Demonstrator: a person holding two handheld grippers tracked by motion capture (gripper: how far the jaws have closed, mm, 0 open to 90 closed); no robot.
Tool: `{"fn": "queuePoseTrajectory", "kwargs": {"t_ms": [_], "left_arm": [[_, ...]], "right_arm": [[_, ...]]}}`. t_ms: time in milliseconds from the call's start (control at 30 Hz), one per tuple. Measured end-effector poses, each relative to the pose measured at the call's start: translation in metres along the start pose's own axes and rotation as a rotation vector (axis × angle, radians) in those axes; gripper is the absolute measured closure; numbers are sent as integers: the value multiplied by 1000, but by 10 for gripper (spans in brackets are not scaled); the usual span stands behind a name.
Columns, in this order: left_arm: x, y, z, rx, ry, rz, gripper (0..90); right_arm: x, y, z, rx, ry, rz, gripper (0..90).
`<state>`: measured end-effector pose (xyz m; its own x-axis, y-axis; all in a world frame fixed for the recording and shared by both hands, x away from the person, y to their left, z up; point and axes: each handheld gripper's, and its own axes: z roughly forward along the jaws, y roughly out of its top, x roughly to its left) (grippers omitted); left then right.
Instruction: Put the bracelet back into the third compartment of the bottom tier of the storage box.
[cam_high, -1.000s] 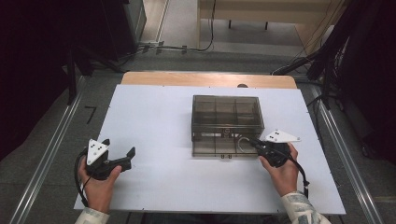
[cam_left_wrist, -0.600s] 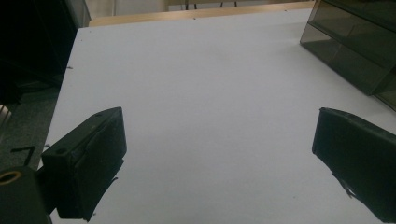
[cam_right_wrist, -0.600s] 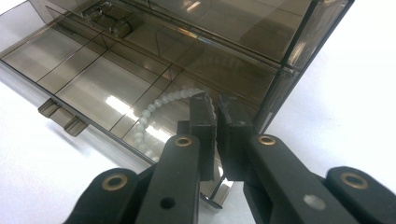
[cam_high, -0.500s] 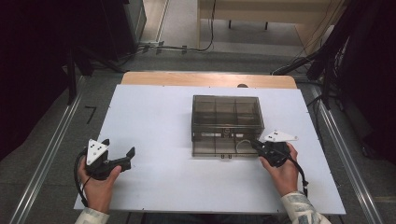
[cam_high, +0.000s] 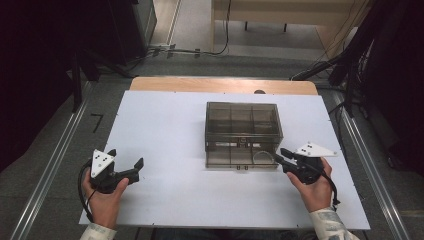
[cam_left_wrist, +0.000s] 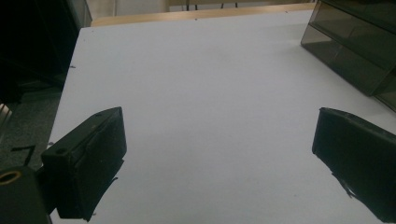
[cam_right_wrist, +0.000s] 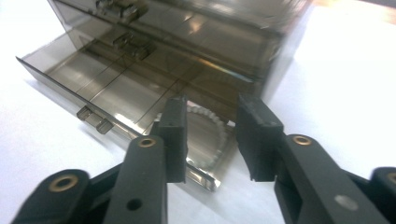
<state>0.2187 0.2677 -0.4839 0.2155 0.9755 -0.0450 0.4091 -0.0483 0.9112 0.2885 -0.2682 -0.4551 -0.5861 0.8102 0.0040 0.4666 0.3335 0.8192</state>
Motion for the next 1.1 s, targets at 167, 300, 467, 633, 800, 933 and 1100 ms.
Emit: {"fn": "queuePoseTrajectory", "kwargs": {"t_ms": [167,300,467,633,800,933,1100], "left_arm": [[-1,1,0,-1,-1,2,32],[-1,1,1,2,-3,4,32],[-1,1,1,2,-3,3,32],[-1,0,0,3,-2,3,32],[-1,0,1,4,-2,4,32],[-1,0,1,4,-2,3,32],[-1,0,1,6,-3,2,32]], "right_arm": [[-16,-6,-15,-24,-28,46,573],[-26,-11,-21,-26,-49,70,530],[-34,-16,-24,-27,-70,88,481],[-41,-21,-27,-20,-90,104,433],[-47,-26,-27,3,-112,114,384],[-52,-29,-26,31,-129,127,357],[-56,-33,-23,83,-146,144,311]]}}
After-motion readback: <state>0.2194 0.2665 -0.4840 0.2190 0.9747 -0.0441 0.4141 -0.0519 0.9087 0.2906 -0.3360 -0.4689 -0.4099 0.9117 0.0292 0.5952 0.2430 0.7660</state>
